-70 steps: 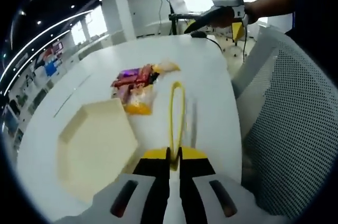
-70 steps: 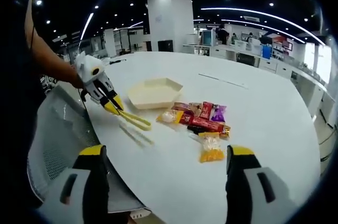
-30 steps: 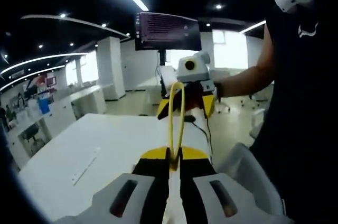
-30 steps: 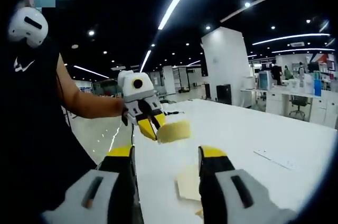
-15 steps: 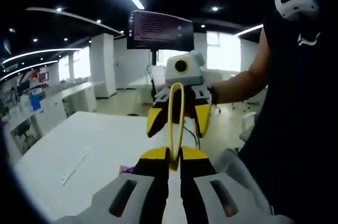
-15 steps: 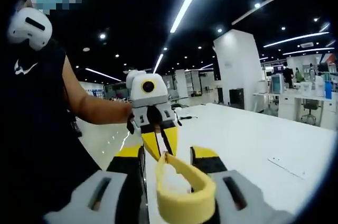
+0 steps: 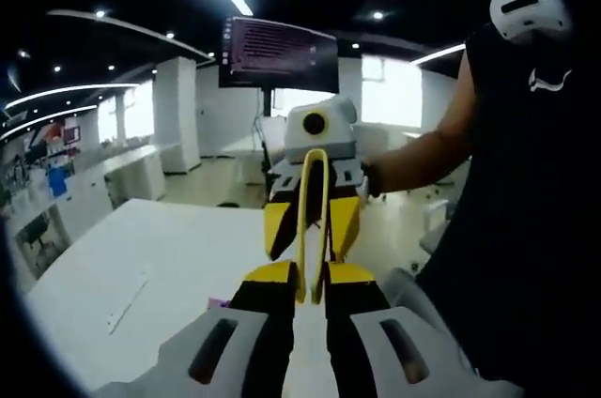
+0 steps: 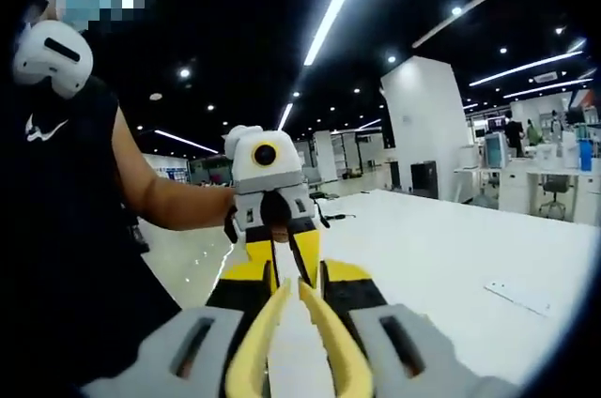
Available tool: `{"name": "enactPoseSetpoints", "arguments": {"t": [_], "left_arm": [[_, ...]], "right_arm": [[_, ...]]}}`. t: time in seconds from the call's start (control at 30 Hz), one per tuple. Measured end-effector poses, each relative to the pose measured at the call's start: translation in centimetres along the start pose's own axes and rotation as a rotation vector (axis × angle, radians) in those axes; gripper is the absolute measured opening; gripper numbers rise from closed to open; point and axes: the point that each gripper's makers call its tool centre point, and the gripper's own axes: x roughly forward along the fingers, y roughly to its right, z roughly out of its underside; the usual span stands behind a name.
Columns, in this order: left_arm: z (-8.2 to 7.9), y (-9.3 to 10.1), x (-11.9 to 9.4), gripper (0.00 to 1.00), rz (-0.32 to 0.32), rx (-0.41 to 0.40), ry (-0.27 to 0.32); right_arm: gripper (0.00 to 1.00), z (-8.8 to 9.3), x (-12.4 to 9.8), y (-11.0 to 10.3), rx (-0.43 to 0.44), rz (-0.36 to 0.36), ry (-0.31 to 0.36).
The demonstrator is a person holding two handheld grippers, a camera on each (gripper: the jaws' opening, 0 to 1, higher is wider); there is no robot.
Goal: Place the target food into the container with the food tongs after gripping and lifting it, then release it inside without dropping or visibly crushing the food.
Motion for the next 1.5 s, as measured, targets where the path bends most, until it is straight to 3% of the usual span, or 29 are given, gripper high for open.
{"name": "enactPoseSetpoints", "arguments": {"t": [0.13, 0.23, 0.3, 0.43, 0.47, 0.53, 0.8, 0.97, 1.5], "left_arm": [[-0.4, -0.1, 0.0, 0.14, -0.026, 0.020, 0.024], [0.3, -0.5, -0.4, 0.17, -0.047, 0.037, 0.018], [1.2, -0.7, -0.8, 0.23, -0.061, -0.041, 0.012], [0.4, -0.3, -0.8, 0.35, -0.047, -0.142, 0.096], [0.3, -0.4, -0.7, 0.33, -0.054, -0.140, 0.101], [-0.1, 0.1, -0.7, 0.19, -0.033, -0.136, 0.117], [-0.8, 0.5, -1.3, 0.02, -0.042, -0.108, 0.141], [-1.5, 0.2, -1.6, 0.01, -0.055, -0.119, 0.183], [-1.7, 0.1, -1.7, 0.03, -0.064, -0.145, 0.197]], "right_arm": [[0.22, -0.3, -0.2, 0.1, 0.012, 0.009, 0.011], [0.22, -0.4, -0.6, 0.5, 0.013, 0.026, 0.012], [0.22, -0.8, -1.0, 0.8, 0.022, 0.033, 0.036], [0.23, -1.4, -1.0, 0.4, 0.029, 0.015, 0.060], [0.23, -1.5, -0.9, 0.2, 0.031, 0.009, 0.064], [0.24, -1.6, -0.7, -0.2, 0.037, -0.008, 0.070], [0.20, -1.8, -0.7, -0.8, 0.030, -0.048, 0.055], [0.21, -1.7, -0.7, -1.0, 0.016, -0.062, 0.042], [0.20, -1.8, -0.4, -1.3, -0.005, -0.070, 0.046]]}}
